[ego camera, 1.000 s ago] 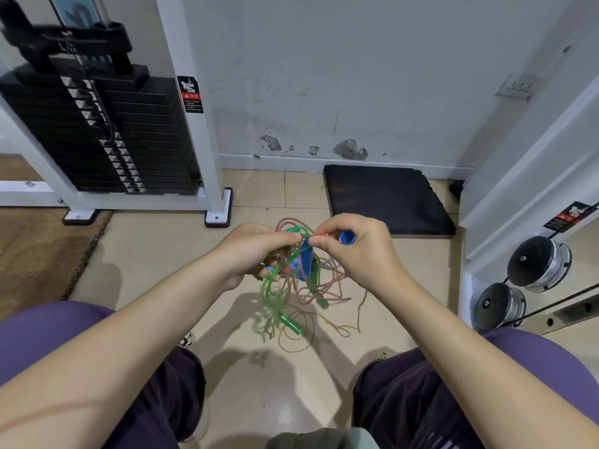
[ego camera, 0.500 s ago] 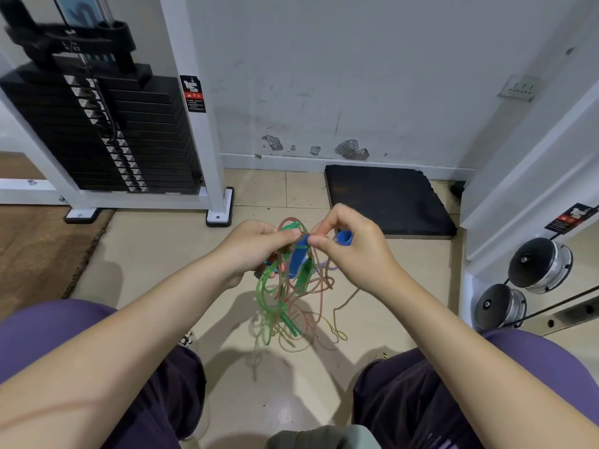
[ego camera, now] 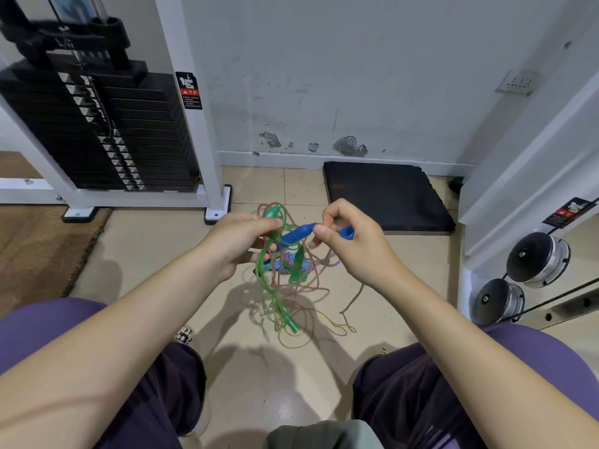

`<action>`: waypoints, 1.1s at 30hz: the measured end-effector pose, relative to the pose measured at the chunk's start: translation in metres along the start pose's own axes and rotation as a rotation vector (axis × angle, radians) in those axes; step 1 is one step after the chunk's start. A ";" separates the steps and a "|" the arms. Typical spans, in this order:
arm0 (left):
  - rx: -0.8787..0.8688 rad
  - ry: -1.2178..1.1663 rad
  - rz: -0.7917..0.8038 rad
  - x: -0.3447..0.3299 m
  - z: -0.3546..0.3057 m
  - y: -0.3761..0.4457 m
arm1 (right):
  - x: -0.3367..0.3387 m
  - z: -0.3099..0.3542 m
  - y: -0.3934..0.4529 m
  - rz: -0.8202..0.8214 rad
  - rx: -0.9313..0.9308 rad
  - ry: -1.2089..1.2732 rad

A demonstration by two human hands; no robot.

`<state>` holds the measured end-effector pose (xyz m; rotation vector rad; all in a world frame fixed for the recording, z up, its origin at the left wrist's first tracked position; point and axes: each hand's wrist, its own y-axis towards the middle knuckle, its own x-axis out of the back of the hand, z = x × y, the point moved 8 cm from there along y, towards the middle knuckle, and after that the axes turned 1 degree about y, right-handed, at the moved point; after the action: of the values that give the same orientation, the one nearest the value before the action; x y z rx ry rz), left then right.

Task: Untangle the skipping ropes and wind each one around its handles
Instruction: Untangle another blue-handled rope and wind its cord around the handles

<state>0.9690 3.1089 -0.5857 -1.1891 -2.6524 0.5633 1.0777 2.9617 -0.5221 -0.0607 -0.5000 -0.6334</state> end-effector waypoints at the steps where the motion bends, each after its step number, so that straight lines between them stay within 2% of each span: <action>1: -0.003 0.027 0.005 0.000 0.000 0.001 | 0.002 0.004 0.000 -0.018 0.017 -0.003; 5: -0.039 0.133 -0.035 0.004 0.001 0.004 | 0.010 0.008 -0.002 -0.012 -0.043 0.183; 8: -0.037 0.111 -0.056 0.009 0.002 0.007 | 0.008 0.005 -0.004 0.013 -0.105 0.252; 15: -0.071 0.099 0.109 -0.011 -0.004 -0.003 | 0.018 -0.002 -0.002 -0.066 -0.164 0.342; 18: -0.074 0.070 0.052 -0.007 -0.001 -0.001 | 0.014 0.005 -0.004 -0.014 -0.137 0.341; 21: -0.007 -0.018 -0.005 0.000 0.004 0.003 | 0.008 0.007 -0.006 0.030 -0.122 0.334; 24: 0.034 0.006 -0.051 0.007 0.009 0.005 | 0.012 0.006 -0.005 -0.020 -0.107 0.356; 28: 0.006 0.044 -0.153 0.021 0.008 0.011 | 0.027 0.001 0.003 -0.079 -0.082 0.514; 30: -0.048 0.046 -0.104 0.018 0.000 0.012 | 0.027 -0.002 0.005 -0.006 -0.095 0.488; 33: -0.136 0.105 -0.033 0.013 -0.010 0.008 | 0.016 -0.008 0.002 0.127 -0.159 0.269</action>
<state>0.9686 3.1262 -0.5796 -1.1734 -2.6514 0.3105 1.0937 2.9528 -0.5218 -0.1547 -0.1834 -0.5457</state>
